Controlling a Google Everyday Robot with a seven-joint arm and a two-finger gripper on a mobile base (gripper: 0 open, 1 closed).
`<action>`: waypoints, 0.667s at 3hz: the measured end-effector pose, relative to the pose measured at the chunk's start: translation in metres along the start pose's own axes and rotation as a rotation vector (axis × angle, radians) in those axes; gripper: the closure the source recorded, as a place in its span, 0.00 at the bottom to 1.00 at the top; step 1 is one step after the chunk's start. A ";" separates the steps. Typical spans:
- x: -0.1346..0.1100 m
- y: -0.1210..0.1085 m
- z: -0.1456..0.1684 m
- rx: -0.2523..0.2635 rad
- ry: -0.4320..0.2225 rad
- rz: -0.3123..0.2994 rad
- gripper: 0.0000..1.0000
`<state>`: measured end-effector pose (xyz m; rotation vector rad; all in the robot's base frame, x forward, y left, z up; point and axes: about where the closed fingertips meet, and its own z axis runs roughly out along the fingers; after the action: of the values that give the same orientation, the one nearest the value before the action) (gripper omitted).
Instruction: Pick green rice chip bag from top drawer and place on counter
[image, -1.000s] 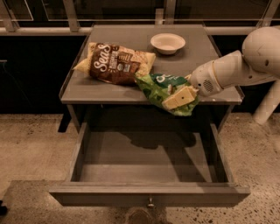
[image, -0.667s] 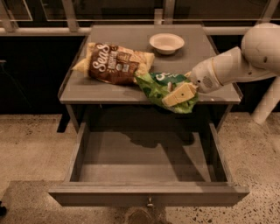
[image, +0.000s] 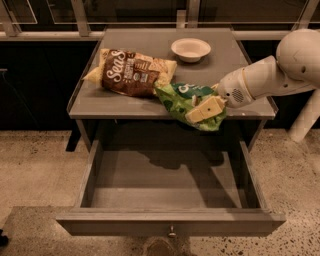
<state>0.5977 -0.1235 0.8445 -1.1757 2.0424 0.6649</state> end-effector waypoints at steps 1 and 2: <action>0.000 -0.011 -0.016 -0.021 -0.017 0.067 1.00; -0.018 -0.029 -0.058 0.027 -0.010 0.092 1.00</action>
Offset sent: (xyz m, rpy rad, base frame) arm 0.0287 -0.0909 0.1067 -0.0034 0.0198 -0.1645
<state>0.6124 -0.1682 0.8924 -1.0663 2.1012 0.6835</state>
